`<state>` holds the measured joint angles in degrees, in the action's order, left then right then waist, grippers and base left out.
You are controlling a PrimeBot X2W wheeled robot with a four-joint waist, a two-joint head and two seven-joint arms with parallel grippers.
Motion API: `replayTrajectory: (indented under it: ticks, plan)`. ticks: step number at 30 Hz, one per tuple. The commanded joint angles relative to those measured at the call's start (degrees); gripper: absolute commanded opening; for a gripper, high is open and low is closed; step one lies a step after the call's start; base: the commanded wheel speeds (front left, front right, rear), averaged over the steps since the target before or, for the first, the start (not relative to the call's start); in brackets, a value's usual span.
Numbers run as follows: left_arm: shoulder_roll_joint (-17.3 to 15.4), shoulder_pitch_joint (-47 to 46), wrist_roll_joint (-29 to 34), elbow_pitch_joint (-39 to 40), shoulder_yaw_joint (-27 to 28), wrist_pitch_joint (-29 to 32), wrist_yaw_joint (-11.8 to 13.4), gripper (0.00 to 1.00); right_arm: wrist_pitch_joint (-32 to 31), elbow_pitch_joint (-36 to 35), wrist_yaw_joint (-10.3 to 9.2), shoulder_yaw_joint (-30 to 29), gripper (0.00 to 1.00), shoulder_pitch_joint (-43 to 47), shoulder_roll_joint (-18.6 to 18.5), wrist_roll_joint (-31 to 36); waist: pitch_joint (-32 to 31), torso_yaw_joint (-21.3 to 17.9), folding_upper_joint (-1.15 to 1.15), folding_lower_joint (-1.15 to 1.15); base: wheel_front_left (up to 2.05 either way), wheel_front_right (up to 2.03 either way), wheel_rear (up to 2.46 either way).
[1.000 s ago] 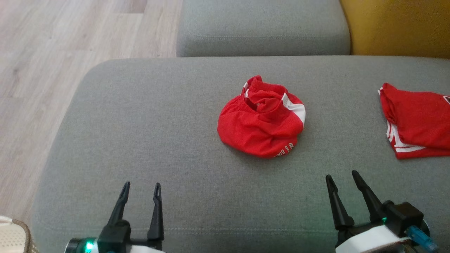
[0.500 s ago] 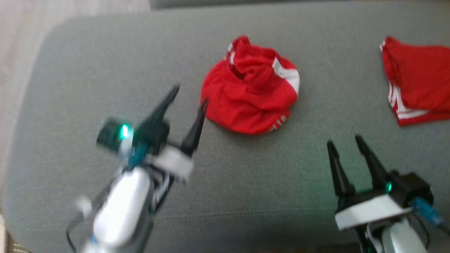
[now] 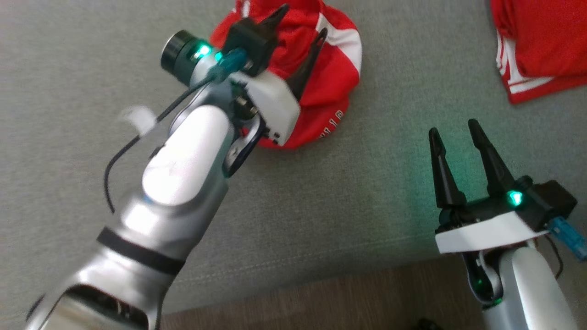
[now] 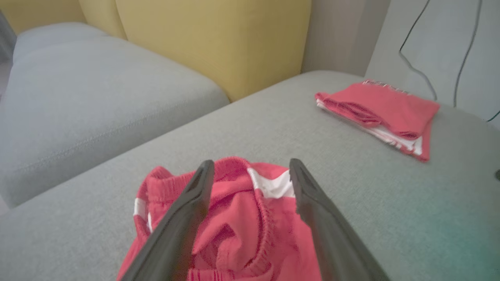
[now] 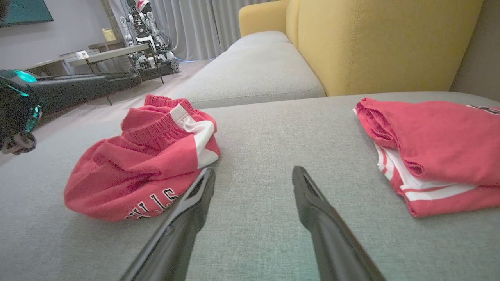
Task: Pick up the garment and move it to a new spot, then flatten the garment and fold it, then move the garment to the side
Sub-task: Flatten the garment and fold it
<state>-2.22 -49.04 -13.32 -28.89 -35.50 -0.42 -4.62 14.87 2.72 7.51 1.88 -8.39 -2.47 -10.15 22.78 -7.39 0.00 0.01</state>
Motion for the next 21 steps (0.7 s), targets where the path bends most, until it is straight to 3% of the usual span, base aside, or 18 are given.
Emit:
replayTrajectory:
  ticks: [1,7,14,15,18,20,21]
  plan:
    - [-0.7,-2.4,-0.5,0.9,0.7,0.9,0.9,1.00,0.1,-2.0,-0.02,1.1,1.00,-0.9,-0.4,-0.3,2.2,-1.5,0.00,-0.01,0.00,0.00,0.00]
    - [-0.7,-7.8,-4.5,-1.8,-5.9,6.2,5.8,1.00,0.1,-2.4,-0.02,0.2,1.00,-1.4,-0.4,-0.3,3.6,-1.9,0.00,-0.01,0.00,0.00,0.00]
    - [-0.7,-12.2,-5.6,-5.2,-10.4,9.0,8.6,1.00,0.1,-2.1,-0.02,0.7,1.00,-2.3,-0.4,-0.4,4.2,-2.8,0.00,-0.01,0.00,0.00,0.00]
    - [-0.7,-12.7,-5.9,-5.5,-10.7,9.0,8.8,0.95,0.1,-2.1,-0.02,0.8,1.00,-2.4,-0.4,-0.4,4.2,-2.8,0.00,-0.01,0.00,0.00,0.00]
    - [-0.7,-13.6,-6.7,-6.2,-12.0,8.9,9.1,0.42,0.1,-2.0,-0.02,0.9,1.00,-2.4,-0.4,-0.6,4.0,-3.0,0.00,-0.01,0.00,0.00,0.00]
    - [-0.7,-13.9,-7.5,-6.6,-13.0,9.2,8.8,0.18,0.1,-1.9,-0.02,0.9,1.00,-2.4,-0.4,-0.7,3.8,-3.1,0.00,-0.01,0.00,0.00,0.00]
    - [-0.7,-14.1,-7.8,-6.8,-13.4,9.3,8.8,0.15,0.1,-1.9,-0.02,0.9,1.00,-2.4,-0.4,-0.7,3.7,-3.2,0.00,-0.01,0.00,0.00,0.00]
